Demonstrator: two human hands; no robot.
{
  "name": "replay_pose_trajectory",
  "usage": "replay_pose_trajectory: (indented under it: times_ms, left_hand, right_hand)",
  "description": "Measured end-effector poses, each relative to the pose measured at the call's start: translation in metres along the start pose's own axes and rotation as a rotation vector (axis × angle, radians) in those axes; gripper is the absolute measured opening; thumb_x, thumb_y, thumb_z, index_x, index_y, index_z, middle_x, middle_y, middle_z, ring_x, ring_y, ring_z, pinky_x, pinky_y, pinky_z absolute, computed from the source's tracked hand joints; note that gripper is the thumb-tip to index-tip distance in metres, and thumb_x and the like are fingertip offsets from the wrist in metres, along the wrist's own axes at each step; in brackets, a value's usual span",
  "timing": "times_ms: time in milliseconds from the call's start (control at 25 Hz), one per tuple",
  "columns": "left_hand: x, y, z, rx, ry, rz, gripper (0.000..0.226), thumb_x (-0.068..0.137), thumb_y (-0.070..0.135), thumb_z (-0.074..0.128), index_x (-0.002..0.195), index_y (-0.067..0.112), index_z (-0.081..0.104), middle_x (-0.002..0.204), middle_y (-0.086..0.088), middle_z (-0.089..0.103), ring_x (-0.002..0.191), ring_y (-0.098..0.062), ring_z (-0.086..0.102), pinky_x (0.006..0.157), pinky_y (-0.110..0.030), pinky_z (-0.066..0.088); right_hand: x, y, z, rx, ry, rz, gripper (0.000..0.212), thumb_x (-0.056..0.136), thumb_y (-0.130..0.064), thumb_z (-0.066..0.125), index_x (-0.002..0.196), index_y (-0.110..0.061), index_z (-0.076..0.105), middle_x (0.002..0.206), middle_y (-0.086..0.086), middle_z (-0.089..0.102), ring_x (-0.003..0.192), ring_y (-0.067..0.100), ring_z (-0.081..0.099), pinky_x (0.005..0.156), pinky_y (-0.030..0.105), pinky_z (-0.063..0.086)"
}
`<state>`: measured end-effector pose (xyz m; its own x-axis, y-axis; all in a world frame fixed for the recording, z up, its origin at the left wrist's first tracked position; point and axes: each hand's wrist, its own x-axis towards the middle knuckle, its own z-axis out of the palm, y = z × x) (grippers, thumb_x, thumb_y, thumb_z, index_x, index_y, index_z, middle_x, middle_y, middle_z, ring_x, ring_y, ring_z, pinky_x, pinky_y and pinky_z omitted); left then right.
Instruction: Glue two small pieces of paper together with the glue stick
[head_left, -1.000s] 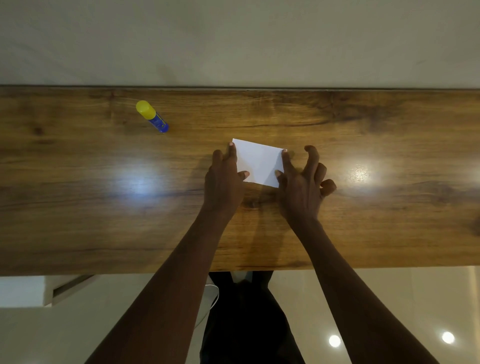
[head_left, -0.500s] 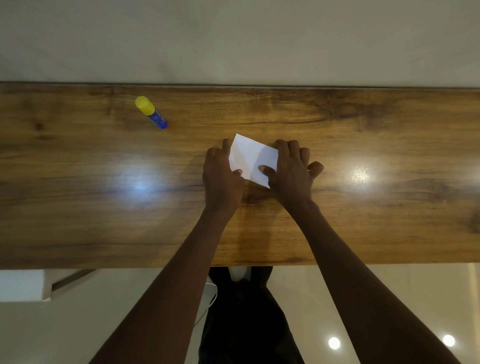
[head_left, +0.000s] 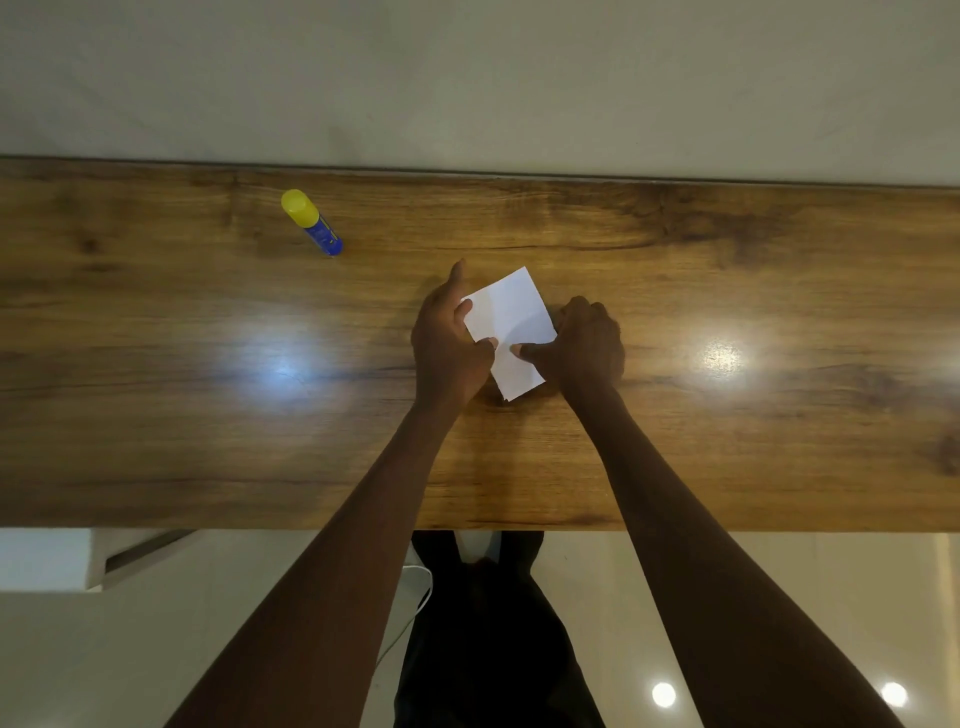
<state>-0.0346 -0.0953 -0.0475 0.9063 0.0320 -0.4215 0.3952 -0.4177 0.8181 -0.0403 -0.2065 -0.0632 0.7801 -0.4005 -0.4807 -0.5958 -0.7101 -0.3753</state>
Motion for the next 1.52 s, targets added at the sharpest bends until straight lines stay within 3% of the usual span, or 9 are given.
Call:
replay_pose_trajectory:
  times_ms: [120, 320, 480, 600, 720, 880, 1200, 1320, 1520]
  left_hand:
    - [-0.004, 0.003, -0.005, -0.167, -0.007, -0.053, 0.081, 0.075, -0.014, 0.060, 0.141, 0.015, 0.023, 0.150, -0.008, 0.028, 0.131, -0.024, 0.039, 0.101, -0.036, 0.043]
    - [-0.010, 0.005, -0.012, -0.243, 0.107, -0.142, 0.075, 0.076, 0.002, 0.068, 0.139, 0.014, 0.030, 0.141, -0.010, 0.044, 0.114, -0.019, 0.055, 0.083, -0.025, 0.051]
    - [-0.012, 0.006, -0.020, -0.335, 0.085, -0.276, 0.064, 0.078, 0.009, 0.068, 0.134, 0.010, 0.039, 0.126, -0.015, 0.057, 0.113, -0.027, 0.056, 0.090, -0.044, 0.052]
    - [-0.015, 0.009, -0.028, -0.279, 0.092, -0.259, 0.052, 0.079, 0.007, 0.066, 0.127, 0.006, 0.047, 0.120, -0.017, 0.061, 0.108, -0.028, 0.059, 0.091, -0.046, 0.051]
    - [-0.016, 0.009, -0.042, -0.259, 0.122, -0.257, 0.044, 0.081, 0.008, 0.064, 0.123, 0.004, 0.051, 0.120, -0.016, 0.061, 0.106, -0.028, 0.059, 0.090, -0.043, 0.052]
    - [-0.016, 0.002, -0.062, -0.311, 0.084, -0.317, 0.042, 0.085, 0.009, 0.058, 0.126, 0.006, 0.049, 0.120, -0.017, 0.060, 0.108, -0.027, 0.058, 0.086, -0.038, 0.052]
    - [-0.018, -0.020, -0.104, -0.305, 0.191, -0.364, 0.044, 0.080, 0.007, 0.064, 0.123, 0.009, 0.051, 0.117, -0.010, 0.062, 0.104, -0.018, 0.057, 0.089, -0.032, 0.049]
    - [-0.021, -0.018, -0.113, -0.318, 0.188, -0.359, 0.044, 0.080, 0.007, 0.064, 0.123, 0.009, 0.052, 0.116, -0.012, 0.062, 0.107, -0.022, 0.058, 0.089, -0.034, 0.050]
    - [-0.023, -0.005, -0.135, -0.318, 0.158, -0.295, 0.043, 0.080, 0.008, 0.064, 0.121, 0.009, 0.053, 0.112, -0.013, 0.064, 0.104, -0.022, 0.060, 0.085, -0.031, 0.051]
  right_hand:
    - [-0.007, 0.000, 0.003, 0.279, 0.033, 0.017, 0.054, 0.067, -0.018, 0.076, 0.107, -0.005, 0.044, 0.114, 0.014, 0.059, 0.104, 0.029, 0.056, 0.071, 0.033, 0.043]
    - [-0.019, 0.000, 0.002, 0.797, -0.144, 0.101, 0.040, 0.076, -0.014, 0.068, 0.111, -0.007, 0.051, 0.114, 0.008, 0.057, 0.102, 0.022, 0.054, 0.077, 0.033, 0.050]
    - [-0.025, -0.008, 0.000, 1.025, -0.244, 0.140, 0.036, 0.083, -0.013, 0.058, 0.118, -0.009, 0.049, 0.109, 0.002, 0.055, 0.097, 0.018, 0.054, 0.077, 0.033, 0.053]
    - [-0.029, -0.020, 0.000, 1.115, -0.280, 0.183, 0.024, 0.089, -0.014, 0.049, 0.113, -0.010, 0.050, 0.102, -0.001, 0.056, 0.090, 0.016, 0.055, 0.069, 0.028, 0.054]
    - [-0.035, -0.035, 0.004, 1.050, -0.260, 0.178, 0.016, 0.088, -0.016, 0.052, 0.103, -0.012, 0.053, 0.099, 0.000, 0.056, 0.087, 0.015, 0.055, 0.070, 0.029, 0.053]
    - [-0.033, -0.048, 0.011, 0.895, -0.114, 0.219, 0.022, 0.079, -0.017, 0.065, 0.097, -0.007, 0.056, 0.104, 0.009, 0.059, 0.094, 0.025, 0.057, 0.081, 0.040, 0.054]
    - [-0.028, -0.043, 0.031, 0.530, 0.055, 0.175, 0.035, 0.071, -0.012, 0.072, 0.100, -0.003, 0.055, 0.112, 0.016, 0.060, 0.093, 0.023, 0.055, 0.077, 0.038, 0.051]
    - [-0.032, -0.042, 0.032, 0.469, 0.114, 0.161, 0.033, 0.068, -0.011, 0.075, 0.094, -0.002, 0.056, 0.109, 0.018, 0.062, 0.091, 0.027, 0.057, 0.072, 0.037, 0.051]
    - [-0.030, -0.049, 0.020, 0.435, 0.087, 0.057, 0.041, 0.069, -0.009, 0.073, 0.103, 0.001, 0.052, 0.111, 0.023, 0.062, 0.094, 0.035, 0.059, 0.072, 0.036, 0.047]
